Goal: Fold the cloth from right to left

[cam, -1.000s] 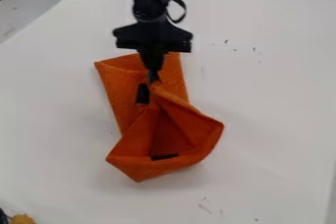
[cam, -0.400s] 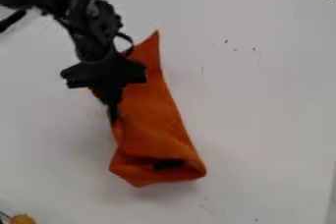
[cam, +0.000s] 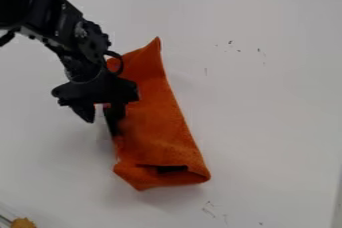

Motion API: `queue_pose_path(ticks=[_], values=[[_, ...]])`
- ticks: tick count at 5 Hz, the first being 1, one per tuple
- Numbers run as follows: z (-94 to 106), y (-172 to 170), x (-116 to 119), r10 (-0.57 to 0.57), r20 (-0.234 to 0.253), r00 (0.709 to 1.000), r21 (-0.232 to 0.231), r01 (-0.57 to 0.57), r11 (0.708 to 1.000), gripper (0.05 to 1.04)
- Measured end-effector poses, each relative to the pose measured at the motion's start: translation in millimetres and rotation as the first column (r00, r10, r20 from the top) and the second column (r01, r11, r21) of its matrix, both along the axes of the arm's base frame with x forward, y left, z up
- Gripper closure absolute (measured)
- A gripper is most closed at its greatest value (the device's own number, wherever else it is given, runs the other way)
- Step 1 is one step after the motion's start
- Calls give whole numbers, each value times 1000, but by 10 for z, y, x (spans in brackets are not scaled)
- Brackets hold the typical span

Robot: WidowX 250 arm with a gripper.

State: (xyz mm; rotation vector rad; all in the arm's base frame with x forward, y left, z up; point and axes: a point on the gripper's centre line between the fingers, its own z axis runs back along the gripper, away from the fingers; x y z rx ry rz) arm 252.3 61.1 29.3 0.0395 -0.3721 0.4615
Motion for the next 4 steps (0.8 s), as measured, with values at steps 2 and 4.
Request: queue_pose_path(ticks=[2, 4], values=[[385, 175, -165, 24, -109, 994, 151, -8, 989, 79], [485, 116, 23, -77, -143, 987, 123, 95, 988, 84]])
